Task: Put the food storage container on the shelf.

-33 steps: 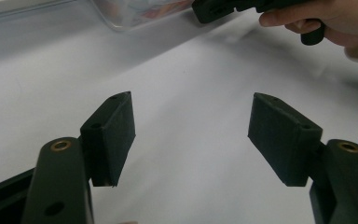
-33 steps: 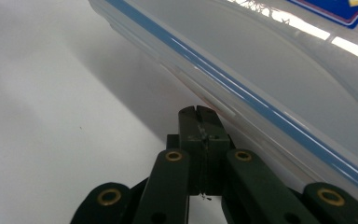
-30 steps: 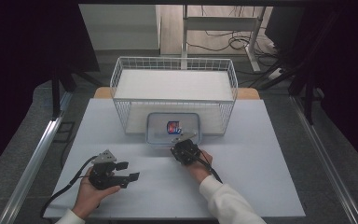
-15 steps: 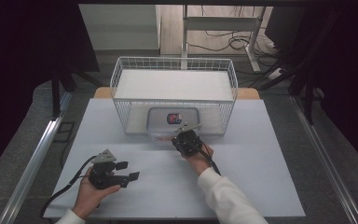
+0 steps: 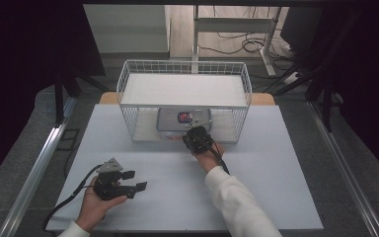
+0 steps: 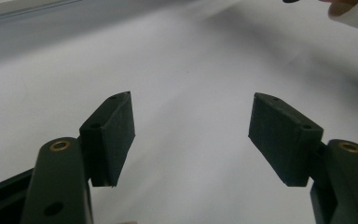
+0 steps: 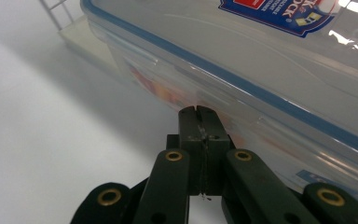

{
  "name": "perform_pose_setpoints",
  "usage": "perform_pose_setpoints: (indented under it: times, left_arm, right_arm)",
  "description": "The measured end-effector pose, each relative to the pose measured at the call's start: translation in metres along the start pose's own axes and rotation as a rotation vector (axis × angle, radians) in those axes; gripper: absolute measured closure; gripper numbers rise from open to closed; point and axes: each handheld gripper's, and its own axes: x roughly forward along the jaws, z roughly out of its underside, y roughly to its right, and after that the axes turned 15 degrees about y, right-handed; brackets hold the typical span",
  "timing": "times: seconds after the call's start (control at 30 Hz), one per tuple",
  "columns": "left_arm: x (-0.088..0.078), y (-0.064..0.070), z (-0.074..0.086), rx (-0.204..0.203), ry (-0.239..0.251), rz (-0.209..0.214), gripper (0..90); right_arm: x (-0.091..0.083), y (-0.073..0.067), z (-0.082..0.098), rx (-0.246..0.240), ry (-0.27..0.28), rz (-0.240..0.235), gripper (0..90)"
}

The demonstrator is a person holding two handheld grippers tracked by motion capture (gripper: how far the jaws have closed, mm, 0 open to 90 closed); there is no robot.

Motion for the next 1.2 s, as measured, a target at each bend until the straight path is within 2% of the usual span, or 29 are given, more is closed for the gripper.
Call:
perform_pose_setpoints:
  times: [0.23, 0.33, 0.43, 0.47, 0.5, 0.53, 0.57, 0.6, 0.63, 0.67, 0.7, 0.77, 0.8, 0.83, 0.87, 0.9, 0.93, 0.97, 1.0, 1.03, 1.07, 1.1, 1.13, 1.17, 1.2]
  left_arm:
    - [-0.001, -0.001, -0.001, 0.002, 0.005, 0.0, 30.7]
    - [-0.002, -0.001, -0.002, -0.012, 0.013, 0.004, 30.7]
    - [-0.003, -0.001, -0.002, -0.009, 0.015, 0.005, 30.7]
    - [-0.004, -0.001, -0.002, 0.002, 0.011, -0.005, 30.7]
    - [-0.004, -0.001, -0.002, 0.002, 0.011, -0.005, 30.7]
    - [-0.004, -0.001, -0.002, 0.005, 0.01, -0.009, 30.7]
    - [-0.004, -0.001, -0.002, 0.005, 0.011, -0.012, 30.7]
    - [-0.004, 0.0, -0.001, 0.006, 0.011, -0.017, 30.7]
    - [-0.004, 0.0, -0.001, 0.006, 0.011, -0.017, 30.7]
    - [-0.005, 0.002, 0.0, 0.008, 0.007, -0.019, 30.7]
    - [-0.005, 0.002, 0.0, 0.008, 0.007, -0.019, 30.7]
    - [-0.004, 0.003, 0.0, 0.002, 0.008, -0.018, 30.7]
    - [-0.002, 0.002, -0.001, -0.013, 0.016, -0.017, 30.8]
    - [-0.002, 0.002, -0.001, -0.013, 0.016, -0.017, 30.8]
    - [0.0, -0.001, -0.002, -0.013, 0.013, -0.024, 30.9]
    - [0.0, -0.001, -0.002, -0.013, 0.013, -0.024, 30.9]
    - [0.0, -0.001, -0.001, -0.015, 0.012, -0.025, 30.9]
    - [0.001, -0.001, -0.001, -0.001, 0.003, -0.032, 30.9]
    - [0.001, -0.001, 0.0, -0.001, -0.001, -0.033, 30.8]
    - [0.001, -0.001, 0.0, -0.001, -0.001, -0.033, 30.6]
    - [0.003, -0.002, 0.0, -0.005, -0.002, -0.035, 30.5]
    - [0.003, -0.002, 0.0, -0.005, -0.002, -0.035, 30.4]
    - [0.003, -0.002, 0.0, -0.008, -0.001, -0.033, 30.2]
    - [0.003, -0.002, -0.001, -0.003, 0.001, -0.034, 30.1]
    - [0.002, -0.002, 0.0, 0.001, 0.003, -0.036, 29.8]
  right_arm:
    - [0.005, 0.005, -0.003, 0.011, -0.003, 0.02, 89.2]
    - [0.002, 0.006, -0.002, 0.027, -0.014, 0.022, 89.1]
    - [-0.003, 0.003, -0.002, 0.027, -0.018, 0.003, 89.2]
    - [-0.014, -0.001, -0.002, -0.005, -0.021, -0.018, 89.2]
    - [-0.014, -0.001, -0.002, -0.005, -0.021, -0.018, 89.2]
    - [-0.027, -0.004, -0.001, -0.034, -0.016, -0.052, 89.1]
    - [-0.027, -0.004, -0.001, -0.034, -0.016, -0.052, 89.1]
    - [-0.042, -0.006, 0.002, -0.042, -0.009, -0.082, 89.2]
    - [-0.042, -0.006, 0.002, -0.042, -0.009, -0.082, 89.2]
    - [-0.059, -0.007, 0.007, -0.049, 0.0, -0.108, 89.1]
    - [-0.059, -0.007, 0.007, -0.049, 0.0, -0.108, 89.1]
    - [-0.078, -0.006, 0.012, -0.051, 0.014, -0.125, 89.2]
    - [-0.096, -0.002, 0.016, -0.036, 0.03, -0.143, 89.2]
    - [-0.096, -0.002, 0.016, -0.036, 0.03, -0.143, 89.2]
    - [-0.115, 0.002, 0.021, -0.006, 0.051, -0.159, 89.1]
    - [-0.115, 0.002, 0.021, -0.006, 0.051, -0.159, 89.1]
    - [-0.124, 0.004, 0.023, -0.011, 0.058, -0.157, 89.1]
    - [-0.143, 0.008, 0.03, -0.02, 0.072, -0.154, 89.1]
    - [-0.152, 0.01, 0.034, -0.032, 0.074, -0.148, 88.9]
    - [-0.152, 0.01, 0.034, -0.032, 0.074, -0.148, 88.9]
    - [-0.169, 0.014, 0.044, -0.071, 0.066, -0.129, 84.3]
    - [-0.169, 0.014, 0.044, -0.071, 0.066, -0.129, 84.3]
    - [-0.185, 0.021, 0.055, -0.066, 0.055, -0.115, 66.6]
    - [-0.192, 0.024, 0.06, -0.043, 0.056, -0.085, 49.4]
    - [-0.199, 0.026, 0.065, -0.036, 0.063, -0.04, 38.5]
